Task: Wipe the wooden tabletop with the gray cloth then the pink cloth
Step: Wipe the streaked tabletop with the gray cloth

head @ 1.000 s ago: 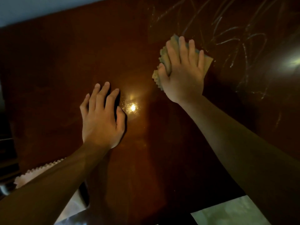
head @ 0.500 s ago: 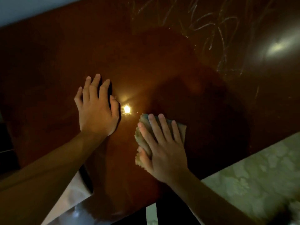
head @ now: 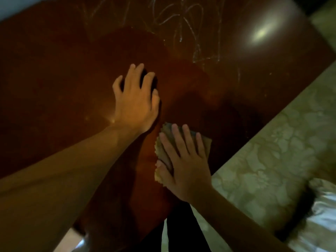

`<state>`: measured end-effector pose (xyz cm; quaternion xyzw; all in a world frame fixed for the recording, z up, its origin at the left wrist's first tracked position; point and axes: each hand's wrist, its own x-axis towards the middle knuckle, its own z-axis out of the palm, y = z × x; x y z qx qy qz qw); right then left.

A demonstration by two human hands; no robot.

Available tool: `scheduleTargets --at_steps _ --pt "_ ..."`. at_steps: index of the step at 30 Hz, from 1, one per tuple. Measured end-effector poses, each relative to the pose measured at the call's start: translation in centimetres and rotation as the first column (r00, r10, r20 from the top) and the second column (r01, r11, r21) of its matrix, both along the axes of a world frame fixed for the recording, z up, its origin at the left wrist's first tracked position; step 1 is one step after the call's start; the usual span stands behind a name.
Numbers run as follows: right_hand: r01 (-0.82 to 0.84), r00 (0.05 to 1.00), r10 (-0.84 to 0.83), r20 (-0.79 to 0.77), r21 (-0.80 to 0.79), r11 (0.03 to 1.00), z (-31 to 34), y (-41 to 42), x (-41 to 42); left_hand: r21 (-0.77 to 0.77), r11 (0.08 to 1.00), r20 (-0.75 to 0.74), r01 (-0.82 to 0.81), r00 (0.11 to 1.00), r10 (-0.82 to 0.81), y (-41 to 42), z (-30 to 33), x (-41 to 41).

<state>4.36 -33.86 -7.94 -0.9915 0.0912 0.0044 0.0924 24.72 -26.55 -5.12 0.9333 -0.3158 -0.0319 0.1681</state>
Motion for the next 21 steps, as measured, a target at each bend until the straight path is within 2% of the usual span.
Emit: scheduleTargets --at_steps 2,3,6,8,11,13,17,19,21 --pt "-0.051 0.999 0.05 -0.01 -0.009 0.999 0.0 -2.9 0.3 0.04 0.999 -0.021 0.001 1.0 0.0 -1.0 -0.5 -1.0" --pt "-0.01 1.0 0.01 -0.013 -0.008 1.0 0.1 -5.1 0.7 0.054 0.999 -0.019 -0.004 1.0 0.005 -1.0 -0.9 -1.4" --pt "0.258 0.963 -0.259 -0.075 -0.031 0.966 0.8 -13.1 2.1 0.042 0.999 -0.001 -0.006 1.0 0.006 -0.8 -1.5 -1.4" --pt "0.373 0.92 -0.377 -0.109 -0.05 0.926 1.3 -16.6 2.5 0.039 0.999 0.004 -0.008 1.0 0.007 -0.9 -1.6 -1.3" --pt "0.469 0.877 -0.47 -0.101 -0.041 0.882 1.4 -14.9 2.6 0.041 0.999 0.007 -0.003 1.0 0.003 -1.0 -1.7 -1.4" --pt "0.421 0.902 -0.424 -0.08 -0.041 0.906 1.1 -10.6 1.6 0.047 0.999 0.006 0.005 1.0 -0.005 -0.9 -1.6 -1.4" --pt "0.226 0.974 -0.226 -0.014 -0.026 0.974 0.2 -4.3 -0.4 0.043 0.999 0.027 0.006 1.0 -0.007 -0.9 -1.6 -1.5" --pt "0.151 0.988 -0.152 -0.014 -0.025 0.988 0.1 -5.2 -0.1 0.035 0.999 0.027 0.001 1.0 -0.002 -1.0 -1.6 -1.6" --pt "0.169 0.984 -0.17 -0.054 -0.024 0.985 0.1 -8.3 1.2 0.033 0.999 0.021 -0.004 1.0 0.003 -1.1 -1.6 -1.6"
